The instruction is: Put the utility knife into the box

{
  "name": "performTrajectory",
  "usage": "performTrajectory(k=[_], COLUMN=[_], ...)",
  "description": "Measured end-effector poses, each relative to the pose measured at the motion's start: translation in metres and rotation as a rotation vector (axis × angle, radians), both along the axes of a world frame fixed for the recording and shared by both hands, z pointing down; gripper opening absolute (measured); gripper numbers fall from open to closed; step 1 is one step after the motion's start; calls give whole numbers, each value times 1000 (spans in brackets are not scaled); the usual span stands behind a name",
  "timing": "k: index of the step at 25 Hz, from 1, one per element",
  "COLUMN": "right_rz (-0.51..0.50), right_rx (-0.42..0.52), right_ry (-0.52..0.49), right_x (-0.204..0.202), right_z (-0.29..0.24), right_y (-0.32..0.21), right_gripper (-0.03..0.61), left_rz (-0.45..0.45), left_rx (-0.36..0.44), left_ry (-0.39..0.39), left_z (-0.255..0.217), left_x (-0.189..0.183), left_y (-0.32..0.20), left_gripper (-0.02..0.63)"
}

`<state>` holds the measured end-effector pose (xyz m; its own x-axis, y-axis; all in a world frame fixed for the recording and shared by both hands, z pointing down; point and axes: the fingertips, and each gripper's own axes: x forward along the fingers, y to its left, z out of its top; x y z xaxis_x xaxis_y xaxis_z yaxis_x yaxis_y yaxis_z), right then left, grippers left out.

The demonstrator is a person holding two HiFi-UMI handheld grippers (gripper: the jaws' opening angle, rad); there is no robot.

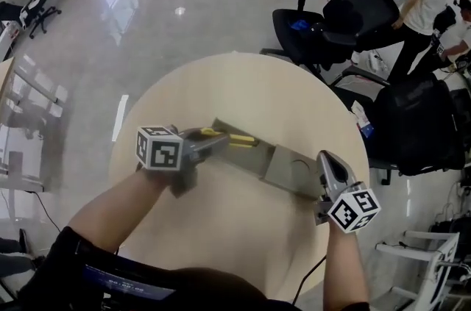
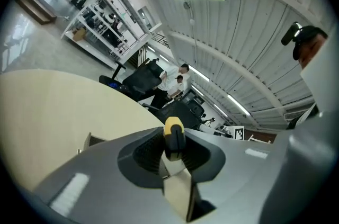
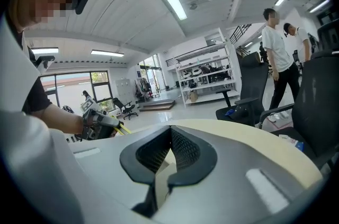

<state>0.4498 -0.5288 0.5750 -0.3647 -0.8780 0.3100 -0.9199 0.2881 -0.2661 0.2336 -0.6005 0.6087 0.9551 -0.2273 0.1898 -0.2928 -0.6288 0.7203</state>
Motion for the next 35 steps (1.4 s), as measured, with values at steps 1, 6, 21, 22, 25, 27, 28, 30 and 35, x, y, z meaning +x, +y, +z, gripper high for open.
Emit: performTrajectory(k=[1, 6, 21, 22, 25, 27, 28, 30, 35], right_rz=[-3, -33, -73, -74, -84, -89, -91, -97, -112], right_rx=[2, 16, 37, 36, 35, 37, 39, 43, 53], right_ry=[-3, -12, -80, -84, -90, -94, -96, -99, -100], right_x=[1, -1, 3, 3, -1, -2, -2, -4, -6], right_z=[2, 11, 32, 33, 35, 36, 36, 35, 31], right_y=[-6, -32, -64, -64, -66, -67, -68, -68, -62], right_gripper=[14, 14, 14, 14, 14, 14, 14, 14, 14], left_rz=[22, 118, 286, 296, 304, 298, 294, 286, 252], left_rx=[-19, -103, -332, -346, -384, -404, -409, -409, -412], left_ry=[-13, -108, -315, -314, -340, -378, -400, -442, -522], left_z=[8, 50, 126, 126, 129, 134, 137, 142, 151], left_x=[6, 34, 74, 75, 78, 78, 77, 77, 75], left_y=[-1, -6, 3, 5, 5, 4, 3, -1, -5], left_gripper=[69, 69, 69, 69, 72, 75, 77, 94, 299])
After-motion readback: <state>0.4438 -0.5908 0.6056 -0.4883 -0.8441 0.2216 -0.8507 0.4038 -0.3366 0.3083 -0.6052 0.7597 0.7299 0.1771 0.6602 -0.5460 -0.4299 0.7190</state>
